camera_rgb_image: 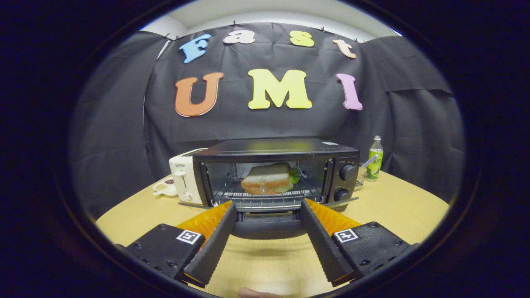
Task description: Open the toaster oven, put the food inside, and close the toaster oven door.
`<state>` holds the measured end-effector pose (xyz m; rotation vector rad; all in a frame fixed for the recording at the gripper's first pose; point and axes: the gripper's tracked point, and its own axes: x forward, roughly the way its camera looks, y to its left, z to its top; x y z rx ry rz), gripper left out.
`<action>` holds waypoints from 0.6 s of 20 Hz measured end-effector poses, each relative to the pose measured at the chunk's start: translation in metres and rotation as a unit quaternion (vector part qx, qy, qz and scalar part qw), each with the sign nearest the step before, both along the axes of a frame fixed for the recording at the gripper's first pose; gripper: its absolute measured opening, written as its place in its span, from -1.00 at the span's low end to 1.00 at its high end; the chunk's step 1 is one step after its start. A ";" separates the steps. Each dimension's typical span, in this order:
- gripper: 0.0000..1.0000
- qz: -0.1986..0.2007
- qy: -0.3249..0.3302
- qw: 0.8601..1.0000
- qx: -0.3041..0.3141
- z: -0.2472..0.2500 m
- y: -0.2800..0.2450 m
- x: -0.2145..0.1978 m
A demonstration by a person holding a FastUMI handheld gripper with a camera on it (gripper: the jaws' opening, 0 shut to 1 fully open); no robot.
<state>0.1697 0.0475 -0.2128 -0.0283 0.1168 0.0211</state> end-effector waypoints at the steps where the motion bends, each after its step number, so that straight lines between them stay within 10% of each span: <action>1: 1.00 0.002 -0.009 1.000 -0.002 0.004 0.001 0.003; 12: 1.00 0.001 -0.033 0.999 0.016 0.043 0.006 0.051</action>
